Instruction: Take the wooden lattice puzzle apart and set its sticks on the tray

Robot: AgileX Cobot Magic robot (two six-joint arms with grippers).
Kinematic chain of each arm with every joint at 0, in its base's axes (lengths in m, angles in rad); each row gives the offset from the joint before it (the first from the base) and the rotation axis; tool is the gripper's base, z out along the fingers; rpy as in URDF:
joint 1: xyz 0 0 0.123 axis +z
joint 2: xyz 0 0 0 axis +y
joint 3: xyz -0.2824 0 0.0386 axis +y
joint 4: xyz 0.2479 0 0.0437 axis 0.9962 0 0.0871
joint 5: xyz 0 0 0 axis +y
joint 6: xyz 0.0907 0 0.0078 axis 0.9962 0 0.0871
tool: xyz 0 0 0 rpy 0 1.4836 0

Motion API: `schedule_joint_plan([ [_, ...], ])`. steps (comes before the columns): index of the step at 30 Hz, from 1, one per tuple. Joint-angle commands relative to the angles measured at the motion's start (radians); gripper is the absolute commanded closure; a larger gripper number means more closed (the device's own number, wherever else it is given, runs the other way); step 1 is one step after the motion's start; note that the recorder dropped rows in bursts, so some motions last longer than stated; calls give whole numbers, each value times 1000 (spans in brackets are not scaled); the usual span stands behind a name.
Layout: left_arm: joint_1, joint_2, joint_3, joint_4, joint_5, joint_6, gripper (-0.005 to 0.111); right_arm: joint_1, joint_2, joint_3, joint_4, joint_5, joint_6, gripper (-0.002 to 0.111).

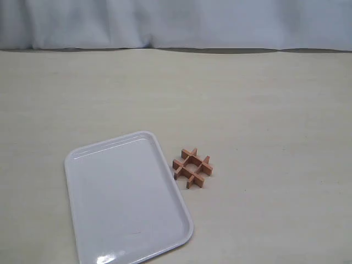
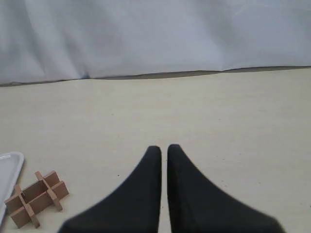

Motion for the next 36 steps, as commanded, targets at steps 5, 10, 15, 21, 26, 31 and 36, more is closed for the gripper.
schedule_joint_plan([
  [5, 2, -2, 3, -6, -13, 1, 107, 0, -4, 2, 3, -11, -5, 104],
  [10, 2, -2, 3, -6, -13, 1, 107, 0, -4, 2, 3, -80, -5, 104],
  [15, 2, -2, 3, -6, -13, 1, 107, 0, -4, 2, 3, -344, -5, 104],
  [21, 2, -2, 3, -6, -13, 1, 107, 0, -4, 2, 193, -739, 389, 104],
  [26, 2, -2, 3, -6, -13, 1, 107, 0, -4, 2, 86, -788, 669, 104],
  [31, 2, -2, 3, -6, -13, 1, 107, 0, 180, -162, 84, -689, 538, 104],
  [36, 2, -2, 3, -6, -13, 1, 107, 0, 464, -447, -8, -454, 367, 104],
])
